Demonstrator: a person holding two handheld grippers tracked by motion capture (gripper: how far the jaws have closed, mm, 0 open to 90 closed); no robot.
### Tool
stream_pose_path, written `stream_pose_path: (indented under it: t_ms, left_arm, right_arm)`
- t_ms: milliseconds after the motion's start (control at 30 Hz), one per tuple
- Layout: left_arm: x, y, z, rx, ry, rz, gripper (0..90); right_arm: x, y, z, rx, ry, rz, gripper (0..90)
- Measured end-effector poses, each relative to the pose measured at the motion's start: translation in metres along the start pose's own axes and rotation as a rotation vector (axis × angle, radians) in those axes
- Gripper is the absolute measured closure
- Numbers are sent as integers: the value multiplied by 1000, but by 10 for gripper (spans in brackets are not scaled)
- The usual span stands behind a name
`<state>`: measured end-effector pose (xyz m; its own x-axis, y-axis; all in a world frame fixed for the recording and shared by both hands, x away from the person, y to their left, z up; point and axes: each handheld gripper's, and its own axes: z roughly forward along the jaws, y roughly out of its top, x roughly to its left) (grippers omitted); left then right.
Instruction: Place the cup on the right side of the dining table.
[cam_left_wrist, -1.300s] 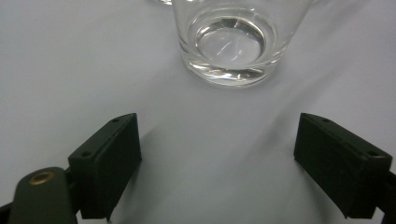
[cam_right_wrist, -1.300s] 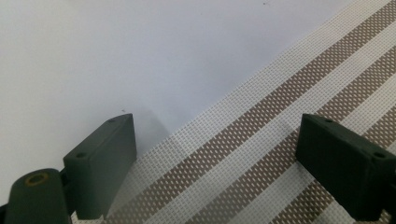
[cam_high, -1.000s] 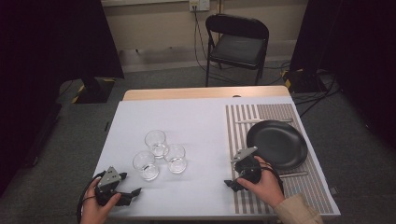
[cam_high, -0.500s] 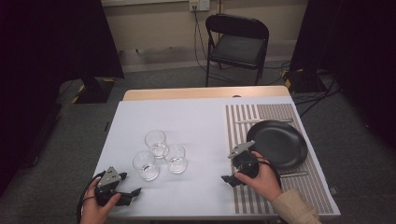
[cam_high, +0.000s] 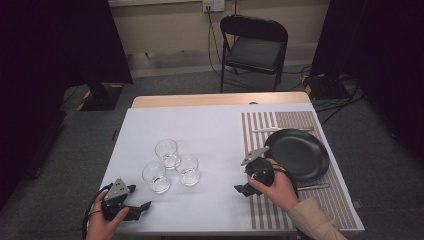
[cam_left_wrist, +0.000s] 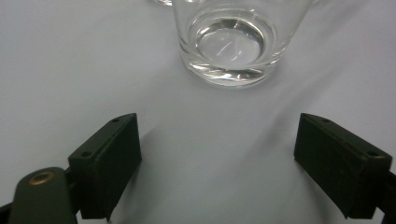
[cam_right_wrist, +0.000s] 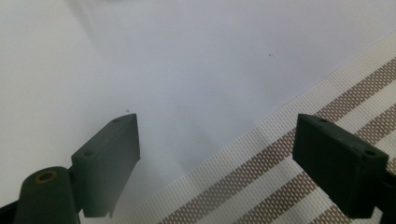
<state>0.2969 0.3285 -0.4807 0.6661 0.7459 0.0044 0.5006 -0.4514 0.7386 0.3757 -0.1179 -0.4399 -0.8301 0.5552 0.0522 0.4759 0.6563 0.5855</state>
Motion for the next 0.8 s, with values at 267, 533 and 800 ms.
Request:
stream_pose_path:
  t_ms: [267, 533, 800]
  left_arm:
    - [0, 0, 0, 0, -1, 0, 138]
    - [0, 0, 0, 0, 0, 0, 138]
    - [0, 0, 0, -1, -1, 0, 138]
  right_arm:
    - [-2, 6, 0, 5, 5, -2, 142]
    - [-3, 11, -1, 4, 17, -4, 145]
    - [-3, 17, -1, 0, 25, -6, 146]
